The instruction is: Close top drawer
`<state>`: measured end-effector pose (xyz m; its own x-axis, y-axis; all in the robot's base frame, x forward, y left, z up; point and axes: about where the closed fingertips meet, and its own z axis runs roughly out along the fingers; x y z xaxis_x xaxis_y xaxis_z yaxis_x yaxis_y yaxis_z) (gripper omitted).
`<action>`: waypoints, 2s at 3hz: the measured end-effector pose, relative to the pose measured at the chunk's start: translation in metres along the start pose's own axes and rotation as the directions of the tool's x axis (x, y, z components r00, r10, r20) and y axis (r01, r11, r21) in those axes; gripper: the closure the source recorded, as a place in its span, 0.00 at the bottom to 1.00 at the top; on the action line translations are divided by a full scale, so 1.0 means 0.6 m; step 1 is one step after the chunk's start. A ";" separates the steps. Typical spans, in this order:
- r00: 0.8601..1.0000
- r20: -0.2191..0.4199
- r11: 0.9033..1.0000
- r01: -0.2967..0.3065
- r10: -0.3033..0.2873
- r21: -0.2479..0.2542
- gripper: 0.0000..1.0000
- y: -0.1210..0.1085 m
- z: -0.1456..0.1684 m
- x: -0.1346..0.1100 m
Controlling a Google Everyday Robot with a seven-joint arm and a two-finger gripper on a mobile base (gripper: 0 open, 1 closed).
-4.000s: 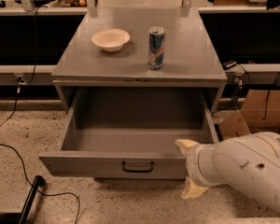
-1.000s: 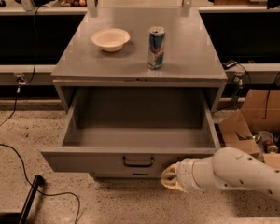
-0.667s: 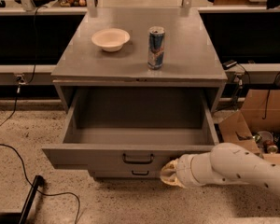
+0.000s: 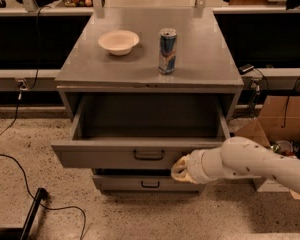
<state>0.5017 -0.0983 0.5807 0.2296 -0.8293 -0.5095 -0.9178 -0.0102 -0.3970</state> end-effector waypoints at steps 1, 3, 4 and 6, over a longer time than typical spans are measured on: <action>1.000 0.000 1.000 0.000 0.000 0.001 1.00 0.001 -0.001 0.000; 0.999 -0.040 1.000 0.008 -0.007 0.027 1.00 -0.078 0.030 0.019; 0.997 -0.077 0.999 0.009 -0.006 0.043 1.00 -0.130 0.051 0.035; 0.993 -0.117 0.998 0.020 -0.012 0.063 1.00 -0.182 0.070 0.048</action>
Offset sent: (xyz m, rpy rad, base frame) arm 0.1453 0.0018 0.0010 -0.0776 -0.0734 -0.0618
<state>0.6225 -0.0977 0.5772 0.2015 -0.8887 -0.4117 -0.8906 0.0087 -0.4546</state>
